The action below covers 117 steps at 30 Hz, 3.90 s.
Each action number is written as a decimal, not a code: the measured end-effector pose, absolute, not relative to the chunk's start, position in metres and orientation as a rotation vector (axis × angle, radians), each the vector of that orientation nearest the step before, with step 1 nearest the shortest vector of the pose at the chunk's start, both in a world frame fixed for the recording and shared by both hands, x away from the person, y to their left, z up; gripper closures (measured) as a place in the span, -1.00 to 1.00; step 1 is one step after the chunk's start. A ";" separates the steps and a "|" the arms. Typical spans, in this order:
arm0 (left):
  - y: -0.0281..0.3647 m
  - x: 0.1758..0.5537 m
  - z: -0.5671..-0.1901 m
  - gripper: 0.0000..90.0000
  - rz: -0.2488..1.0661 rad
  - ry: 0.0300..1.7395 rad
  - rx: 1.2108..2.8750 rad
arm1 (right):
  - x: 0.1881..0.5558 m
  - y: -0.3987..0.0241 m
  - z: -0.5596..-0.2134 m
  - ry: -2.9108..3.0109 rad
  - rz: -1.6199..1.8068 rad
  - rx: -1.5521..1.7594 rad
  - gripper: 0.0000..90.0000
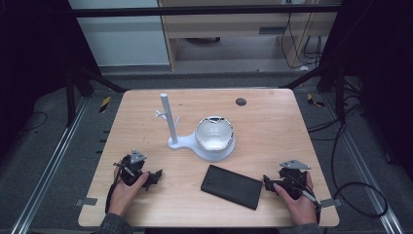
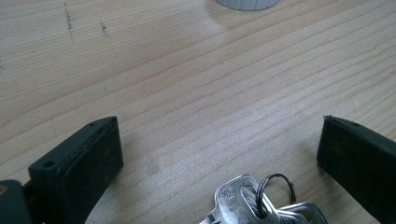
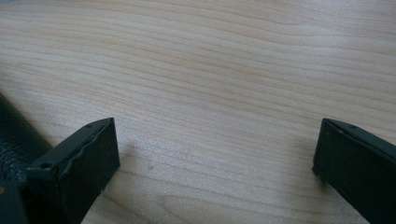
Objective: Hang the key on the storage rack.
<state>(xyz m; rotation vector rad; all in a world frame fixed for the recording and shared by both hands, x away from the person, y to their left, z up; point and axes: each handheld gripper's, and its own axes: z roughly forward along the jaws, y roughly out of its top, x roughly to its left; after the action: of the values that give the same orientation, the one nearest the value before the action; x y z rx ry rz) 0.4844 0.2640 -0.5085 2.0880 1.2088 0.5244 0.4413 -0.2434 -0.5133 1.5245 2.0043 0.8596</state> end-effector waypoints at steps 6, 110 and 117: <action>0.268 0.482 -0.496 -0.90 0.586 1.193 2.025 | 0.441 -0.244 -0.513 2.009 0.865 1.521 -0.99; 0.260 0.495 -0.364 0.85 0.320 0.970 2.631 | 0.438 -0.240 -0.513 2.004 0.857 1.523 -0.99; 0.249 0.505 -0.324 0.85 0.377 0.944 2.620 | 0.438 -0.240 -0.513 2.006 0.857 1.521 -0.99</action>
<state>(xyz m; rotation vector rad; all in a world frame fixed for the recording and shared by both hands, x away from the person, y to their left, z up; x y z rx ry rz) 0.5054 0.2487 -0.3238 2.6197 0.9439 0.3767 0.4382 -0.2399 -0.5134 1.5210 2.0058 0.8569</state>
